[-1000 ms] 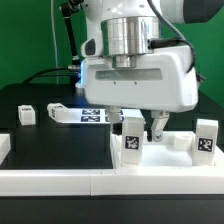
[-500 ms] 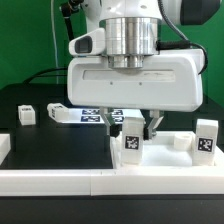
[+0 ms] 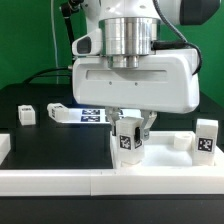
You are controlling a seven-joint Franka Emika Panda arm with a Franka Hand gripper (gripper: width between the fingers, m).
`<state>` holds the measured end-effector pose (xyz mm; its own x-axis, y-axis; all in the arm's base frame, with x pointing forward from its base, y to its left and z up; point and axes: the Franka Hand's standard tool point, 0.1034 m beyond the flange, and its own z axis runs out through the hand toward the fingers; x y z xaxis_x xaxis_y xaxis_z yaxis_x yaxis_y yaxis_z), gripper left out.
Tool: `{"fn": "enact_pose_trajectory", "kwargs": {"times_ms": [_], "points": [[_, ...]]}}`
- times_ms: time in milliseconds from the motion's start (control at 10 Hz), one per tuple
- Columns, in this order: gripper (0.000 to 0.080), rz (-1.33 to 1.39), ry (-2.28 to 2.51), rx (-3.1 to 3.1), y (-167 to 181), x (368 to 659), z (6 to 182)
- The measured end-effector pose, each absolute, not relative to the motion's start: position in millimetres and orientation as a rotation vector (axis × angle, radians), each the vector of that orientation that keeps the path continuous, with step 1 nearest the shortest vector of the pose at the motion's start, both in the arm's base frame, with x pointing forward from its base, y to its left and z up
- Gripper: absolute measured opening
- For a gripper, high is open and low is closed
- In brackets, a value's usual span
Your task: Assemble square table
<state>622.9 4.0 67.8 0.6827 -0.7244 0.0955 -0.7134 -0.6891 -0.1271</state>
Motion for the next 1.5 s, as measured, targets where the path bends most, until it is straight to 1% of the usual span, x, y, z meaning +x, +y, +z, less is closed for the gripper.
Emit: {"fn": "enact_pose_trajectory", "kwargs": {"times_ms": [200,500,800,900,1000,1100,1200,1300,1500], "points": [[0.0287,-0.186,1.586,-2.587,3.9,621.7,67.7],[0.0288,-0.103,2.124,-2.065,10.3,621.2,66.9],[0.0288,-0.060,2.311,-1.809,9.5,621.7,66.5],[0.0288,-0.063,2.290,-1.837,9.5,621.6,66.4],[0.0387,-0.072,2.240,-1.908,9.8,621.0,66.0],[0.0387,-0.085,2.104,-2.100,10.5,618.8,64.6],[0.0559,-0.073,1.898,-2.315,8.4,618.3,65.3],[0.0631,-0.093,1.642,-2.523,7.0,621.7,68.2],[0.0646,-0.108,1.447,-2.649,6.5,621.7,68.2]]}}
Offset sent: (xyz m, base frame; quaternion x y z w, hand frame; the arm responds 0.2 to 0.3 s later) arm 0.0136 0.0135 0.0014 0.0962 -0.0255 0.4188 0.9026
